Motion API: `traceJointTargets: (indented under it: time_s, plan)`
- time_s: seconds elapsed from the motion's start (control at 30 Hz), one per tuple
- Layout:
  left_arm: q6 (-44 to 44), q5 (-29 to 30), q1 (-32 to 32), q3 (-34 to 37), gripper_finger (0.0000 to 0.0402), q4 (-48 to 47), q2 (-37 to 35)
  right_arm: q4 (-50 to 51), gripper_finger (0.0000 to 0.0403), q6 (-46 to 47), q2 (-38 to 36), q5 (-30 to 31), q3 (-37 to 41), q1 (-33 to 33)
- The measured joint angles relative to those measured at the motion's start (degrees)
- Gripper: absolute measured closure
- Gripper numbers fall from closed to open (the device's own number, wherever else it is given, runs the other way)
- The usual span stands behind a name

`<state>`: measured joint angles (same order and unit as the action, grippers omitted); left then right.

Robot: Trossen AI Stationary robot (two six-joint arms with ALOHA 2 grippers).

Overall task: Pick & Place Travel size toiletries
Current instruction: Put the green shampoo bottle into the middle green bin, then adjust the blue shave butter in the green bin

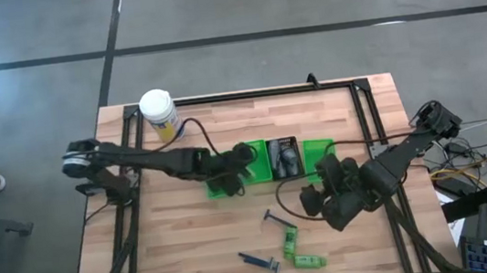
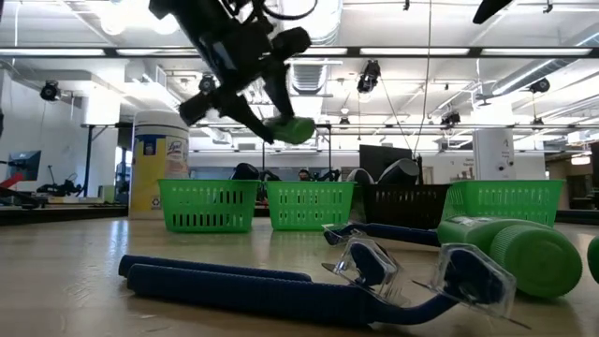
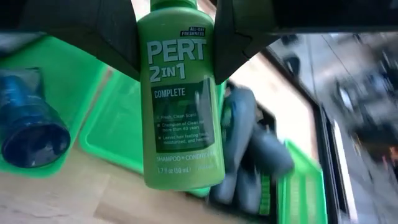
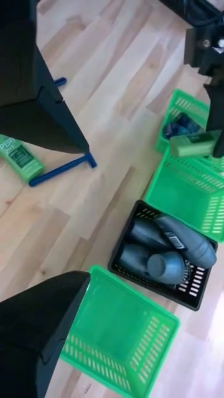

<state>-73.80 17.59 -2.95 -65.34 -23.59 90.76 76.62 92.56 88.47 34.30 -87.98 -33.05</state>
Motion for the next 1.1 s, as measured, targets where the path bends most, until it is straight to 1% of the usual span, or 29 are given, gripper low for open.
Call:
traceJointTargets:
  time_s: [0.07,0.2,0.3,0.43,0.57,0.73,0.87,0.9,0.97,1.03,1.1]
  plan:
    - [-2.9,-1.3,0.9,0.0,0.0241,1.2,1.4,0.0,0.0082,0.0,0.0,-0.1,0.0,0.1]
    - [-6.7,-0.6,2.9,0.0,0.0239,4.3,4.6,-0.1,0.0094,0.0,0.0,-1.0,0.0,0.1]
    - [-10.6,-0.6,3.6,0.0,0.0238,5.4,5.6,-0.2,0.0104,0.2,0.0,-1.9,0.0,0.1]
    - [-10.6,-0.7,3.9,0.0,0.0226,4.4,5.9,-0.3,0.0115,0.3,0.0,-2.1,0.0,0.1]
    - [-9.5,-2.6,4.0,0.0,0.0204,4.7,5.9,-0.4,0.0124,0.2,0.0,-2.2,0.0,0.1]
    - [-8.8,-2.5,4.7,0.0,0.0177,5.3,5.8,-0.5,0.0135,0.1,0.2,-2.2,0.0,0.1]
    - [-8.6,1.6,5.2,0.0,0.0165,5.3,5.8,-0.5,0.0144,0.0,0.2,-2.2,0.0,0.1]
    - [-8.5,3.2,5.2,0.0,0.0163,5.5,5.8,-0.5,0.0146,-0.1,0.2,-2.2,0.0,0.1]
    - [-7.3,8.5,5.0,0.0,0.0161,6.0,5.6,-0.5,0.0150,-0.2,0.2,-2.2,0.0,0.1]
    - [-1.9,14.6,4.2,0.0,0.0162,6.1,4.7,-0.5,0.0153,-0.8,0.2,-2.2,0.1,0.1]
    - [7.4,19.2,3.0,-0.8,0.0163,4.0,3.3,-0.5,0.0156,-1.1,0.4,-2.2,0.1,0.1]
